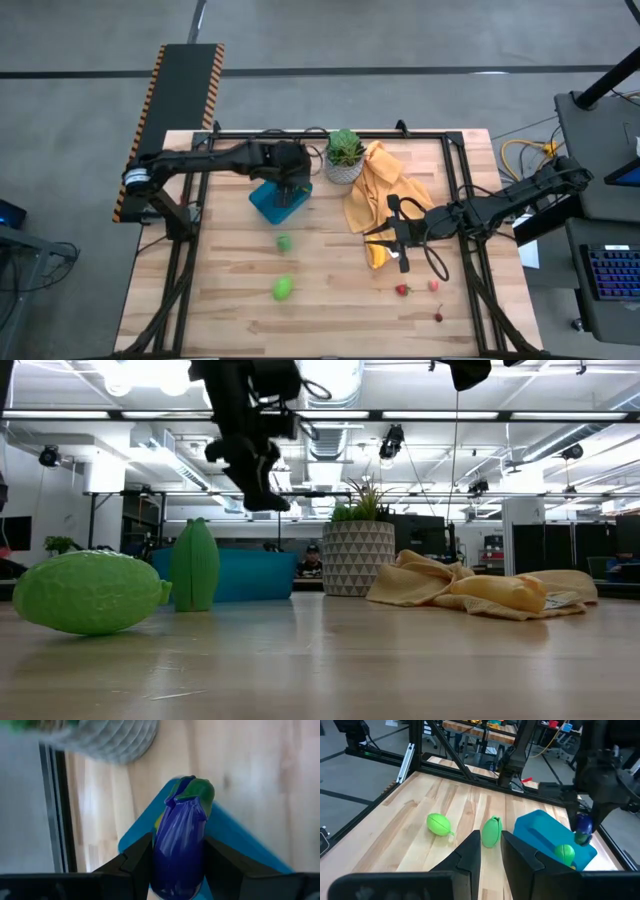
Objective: Pick and placing Produce into tupperware
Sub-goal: Put the violet eggplant into the blue bin
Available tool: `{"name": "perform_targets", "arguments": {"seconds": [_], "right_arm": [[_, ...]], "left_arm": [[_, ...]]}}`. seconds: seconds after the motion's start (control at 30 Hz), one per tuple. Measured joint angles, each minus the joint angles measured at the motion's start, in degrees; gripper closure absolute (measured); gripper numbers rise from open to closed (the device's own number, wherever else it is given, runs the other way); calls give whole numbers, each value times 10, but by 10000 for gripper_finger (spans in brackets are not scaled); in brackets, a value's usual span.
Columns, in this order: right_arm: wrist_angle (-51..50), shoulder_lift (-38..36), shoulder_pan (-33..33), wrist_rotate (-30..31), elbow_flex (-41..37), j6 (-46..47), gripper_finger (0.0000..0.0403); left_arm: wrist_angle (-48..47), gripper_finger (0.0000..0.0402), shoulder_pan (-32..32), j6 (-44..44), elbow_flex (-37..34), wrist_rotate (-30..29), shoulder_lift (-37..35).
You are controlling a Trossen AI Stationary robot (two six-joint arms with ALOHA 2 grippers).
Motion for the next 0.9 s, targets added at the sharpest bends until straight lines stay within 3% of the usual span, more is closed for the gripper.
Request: {"name": "perform_targets", "arguments": {"seconds": [0.3, 0.9], "right_arm": [[0, 0, 0, 0, 0, 0, 335], [0, 0, 0, 0, 0, 0, 335]], "left_arm": [[49, 263, 54, 9, -49, 49, 0], [96, 263, 73, 118, -104, 52, 4]]}}
